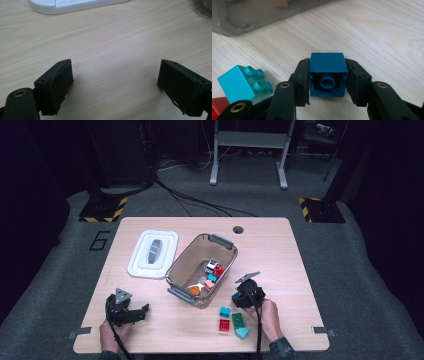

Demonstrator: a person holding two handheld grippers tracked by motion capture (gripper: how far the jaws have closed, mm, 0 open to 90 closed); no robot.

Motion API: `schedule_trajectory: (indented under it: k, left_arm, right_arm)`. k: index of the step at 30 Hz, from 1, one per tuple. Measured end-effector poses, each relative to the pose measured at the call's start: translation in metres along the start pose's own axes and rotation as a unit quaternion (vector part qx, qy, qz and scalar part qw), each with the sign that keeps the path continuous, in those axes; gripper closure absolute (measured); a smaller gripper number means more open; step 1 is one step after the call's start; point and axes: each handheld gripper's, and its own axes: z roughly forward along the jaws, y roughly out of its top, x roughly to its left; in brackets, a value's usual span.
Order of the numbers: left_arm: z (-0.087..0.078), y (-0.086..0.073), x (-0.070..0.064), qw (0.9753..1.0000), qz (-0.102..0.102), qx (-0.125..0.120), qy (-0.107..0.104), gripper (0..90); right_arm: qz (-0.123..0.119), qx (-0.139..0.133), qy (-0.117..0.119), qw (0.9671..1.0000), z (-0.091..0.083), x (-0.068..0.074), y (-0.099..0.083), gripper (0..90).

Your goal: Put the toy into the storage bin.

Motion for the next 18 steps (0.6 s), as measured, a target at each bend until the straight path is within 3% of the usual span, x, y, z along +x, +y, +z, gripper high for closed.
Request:
schedule_trajectory:
  k: [18]
  left_arm:
    - [0.000,0.000,0.000,1.0000,0.000,0.000,0.000,12.6]
  right_arm:
    - [0.003,-0.021,0.007,0.9997,-0.012,-0.004,0.004,58.8]
